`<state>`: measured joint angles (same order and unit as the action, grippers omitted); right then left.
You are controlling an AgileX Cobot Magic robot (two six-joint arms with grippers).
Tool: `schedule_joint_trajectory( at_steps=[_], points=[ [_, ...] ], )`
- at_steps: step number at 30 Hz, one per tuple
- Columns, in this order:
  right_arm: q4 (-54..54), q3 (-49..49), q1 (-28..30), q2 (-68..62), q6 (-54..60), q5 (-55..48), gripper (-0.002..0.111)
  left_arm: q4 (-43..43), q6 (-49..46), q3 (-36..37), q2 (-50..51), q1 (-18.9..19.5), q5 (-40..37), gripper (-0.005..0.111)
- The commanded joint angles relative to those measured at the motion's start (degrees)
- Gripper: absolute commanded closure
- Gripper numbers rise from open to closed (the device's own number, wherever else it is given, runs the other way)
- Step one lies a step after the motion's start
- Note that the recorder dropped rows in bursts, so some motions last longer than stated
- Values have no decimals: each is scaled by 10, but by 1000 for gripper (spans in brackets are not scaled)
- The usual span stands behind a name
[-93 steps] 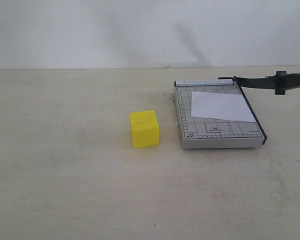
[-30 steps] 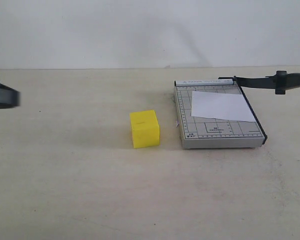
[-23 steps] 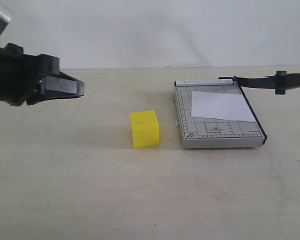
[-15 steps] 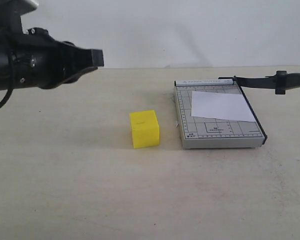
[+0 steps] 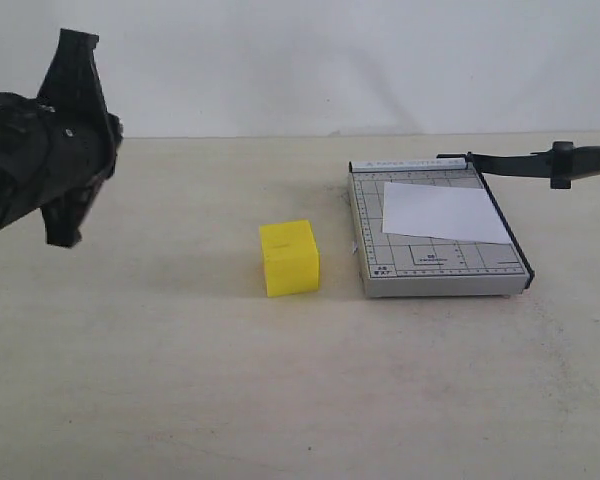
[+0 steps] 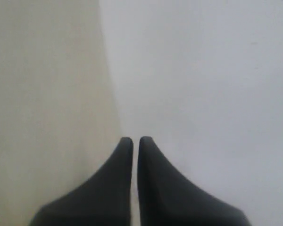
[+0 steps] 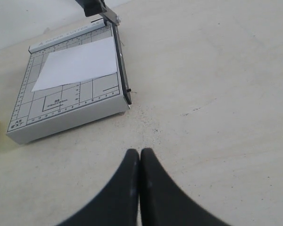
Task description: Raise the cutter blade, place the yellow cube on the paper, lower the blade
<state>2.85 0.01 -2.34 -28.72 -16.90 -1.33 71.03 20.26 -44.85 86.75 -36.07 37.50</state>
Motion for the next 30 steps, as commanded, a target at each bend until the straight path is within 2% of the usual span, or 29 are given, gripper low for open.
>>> schedule_joint_trajectory(
  at_steps=[1,3,5,6,8,11,13,16,19,22,26,30],
  points=[
    [-3,0,1,0,4,-1,109,-485,-72,-10,2,2,91,102],
    [-3,0,1,0,4,-1,109,-616,-63,-64,9,2,-4,102],
    [-3,0,1,0,4,-1,109,-731,-63,-141,39,-11,-155,102],
    [-3,0,1,0,4,-1,109,-777,-63,-171,58,-18,-206,102],
    [-3,0,1,0,4,4,109,-841,-62,-242,108,-38,-322,102],
    [-3,0,1,0,5,38,109,-862,-62,-318,173,-66,-451,102],
    [-3,0,1,0,5,90,109,-851,-62,-348,200,-82,-472,102],
    [-3,0,1,0,11,174,109,-828,-62,-378,234,-102,-455,102],
    [-2,-1,1,-3,72,114,109,-824,-62,-406,273,-119,-450,102],
    [20,0,1,-37,74,95,109,-824,-62,-428,316,-135,-442,102],
    [23,-1,1,-112,103,188,109,-824,-62,-468,368,-148,-434,102],
    [72,-2,1,-229,133,247,109,-824,-60,-510,417,-148,-434,102]
  ],
)
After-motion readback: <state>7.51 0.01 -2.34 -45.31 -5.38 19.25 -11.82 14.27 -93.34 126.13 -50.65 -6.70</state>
